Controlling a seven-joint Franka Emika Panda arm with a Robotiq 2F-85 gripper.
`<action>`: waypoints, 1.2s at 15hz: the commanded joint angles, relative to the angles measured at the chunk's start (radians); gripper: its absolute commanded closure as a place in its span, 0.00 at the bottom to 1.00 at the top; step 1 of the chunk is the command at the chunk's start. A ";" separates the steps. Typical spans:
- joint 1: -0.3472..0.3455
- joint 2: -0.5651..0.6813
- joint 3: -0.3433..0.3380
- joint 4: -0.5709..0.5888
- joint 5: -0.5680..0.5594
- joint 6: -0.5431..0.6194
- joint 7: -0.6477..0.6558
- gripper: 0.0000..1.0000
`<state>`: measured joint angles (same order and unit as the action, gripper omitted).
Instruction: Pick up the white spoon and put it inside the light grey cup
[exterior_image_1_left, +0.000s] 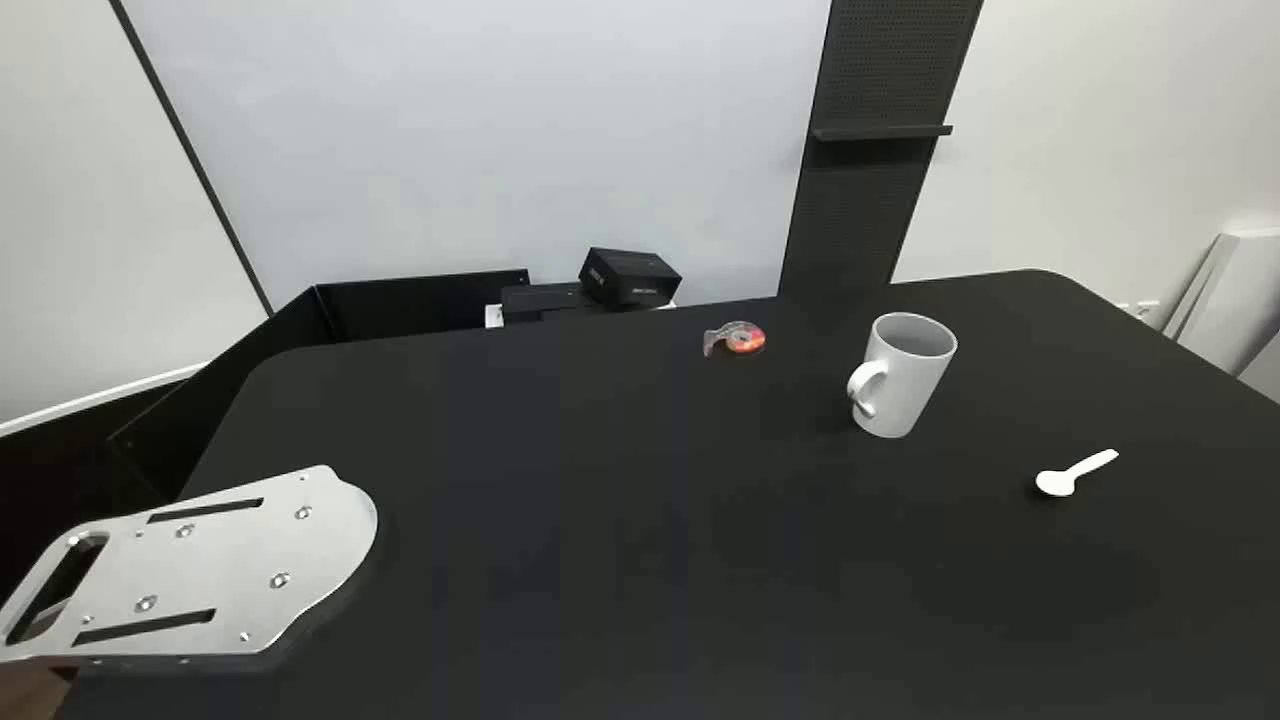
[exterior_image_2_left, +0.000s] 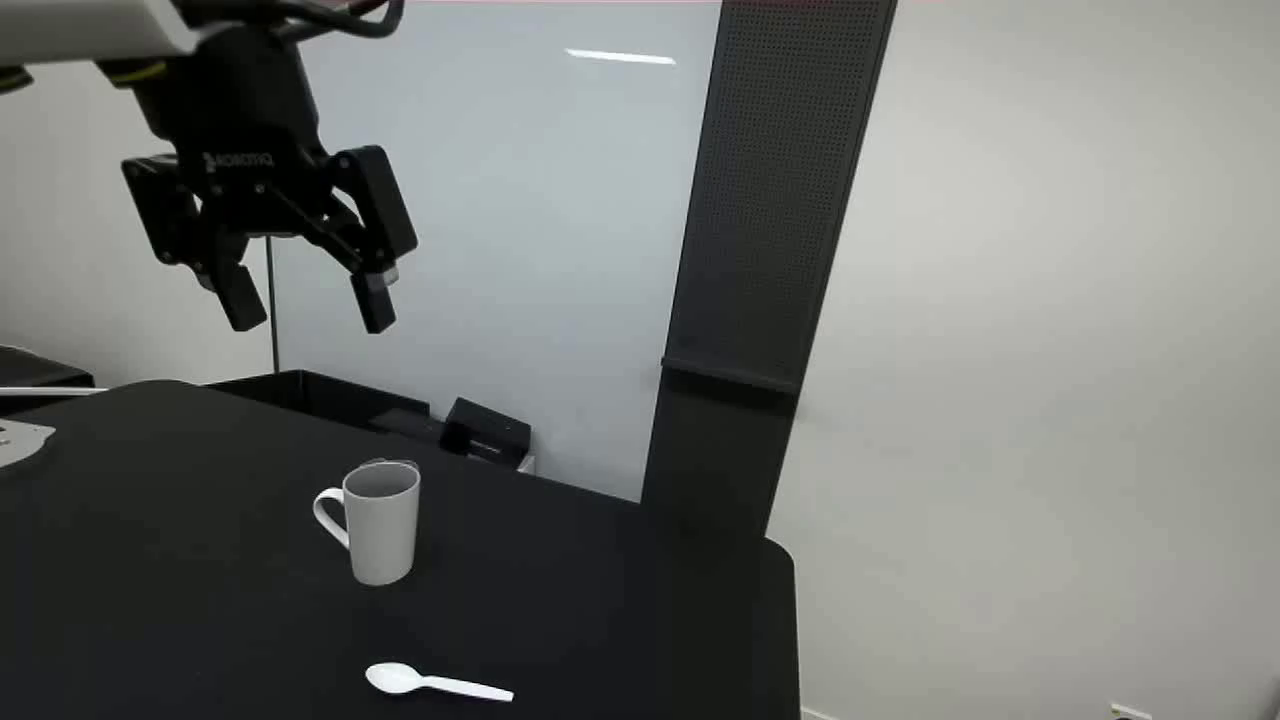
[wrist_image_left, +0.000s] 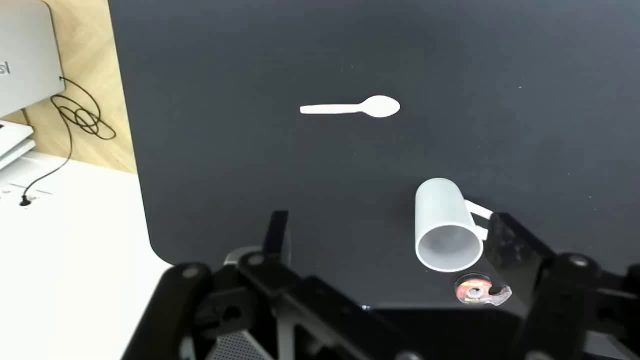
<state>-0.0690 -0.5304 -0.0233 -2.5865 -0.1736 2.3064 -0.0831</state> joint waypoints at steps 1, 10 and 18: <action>0.004 0.000 -0.003 0.002 -0.002 -0.004 0.002 0.00; 0.004 0.000 -0.003 0.002 -0.002 -0.004 0.002 0.00; -0.129 0.070 0.014 0.054 -0.004 0.009 0.315 0.00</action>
<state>-0.1541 -0.5121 -0.0160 -2.5744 -0.1760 2.3061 0.1196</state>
